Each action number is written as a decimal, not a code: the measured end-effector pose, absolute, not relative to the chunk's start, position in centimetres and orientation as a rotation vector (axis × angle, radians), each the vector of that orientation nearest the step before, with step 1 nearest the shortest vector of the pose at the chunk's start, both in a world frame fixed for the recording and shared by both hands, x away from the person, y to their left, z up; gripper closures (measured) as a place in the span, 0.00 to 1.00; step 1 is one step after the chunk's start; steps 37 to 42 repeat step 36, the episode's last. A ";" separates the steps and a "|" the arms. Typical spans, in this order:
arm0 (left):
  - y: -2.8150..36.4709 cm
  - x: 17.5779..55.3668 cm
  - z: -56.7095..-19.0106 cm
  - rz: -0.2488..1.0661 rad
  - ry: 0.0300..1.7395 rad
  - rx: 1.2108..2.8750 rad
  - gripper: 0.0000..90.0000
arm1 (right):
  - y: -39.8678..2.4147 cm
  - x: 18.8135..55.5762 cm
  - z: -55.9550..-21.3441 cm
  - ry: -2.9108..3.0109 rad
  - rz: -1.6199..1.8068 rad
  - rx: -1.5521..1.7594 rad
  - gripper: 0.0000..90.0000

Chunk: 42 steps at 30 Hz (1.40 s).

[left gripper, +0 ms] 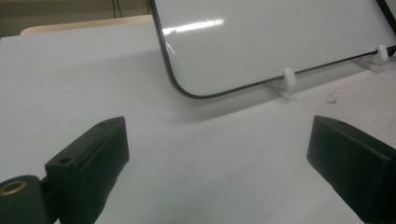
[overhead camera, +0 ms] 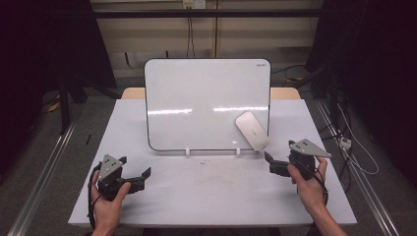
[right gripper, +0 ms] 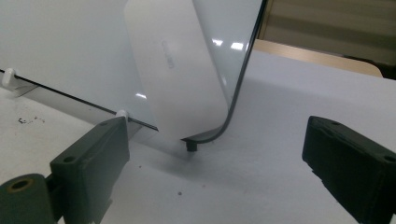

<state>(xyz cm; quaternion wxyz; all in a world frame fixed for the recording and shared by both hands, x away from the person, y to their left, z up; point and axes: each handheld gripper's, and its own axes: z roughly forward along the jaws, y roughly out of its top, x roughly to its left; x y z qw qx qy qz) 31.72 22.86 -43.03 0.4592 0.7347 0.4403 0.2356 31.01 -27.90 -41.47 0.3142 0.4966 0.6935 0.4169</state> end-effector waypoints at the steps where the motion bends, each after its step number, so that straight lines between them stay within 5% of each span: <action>1: 22.9 31.7 -43.0 0.581 1.084 1.808 0.06 | -28.0 30.9 -41.6 1.824 1.103 1.317 0.08; 42: 22.6 31.7 -43.3 0.568 1.090 1.837 0.06 | -30.9 28.4 -45.1 1.803 1.059 1.401 0.08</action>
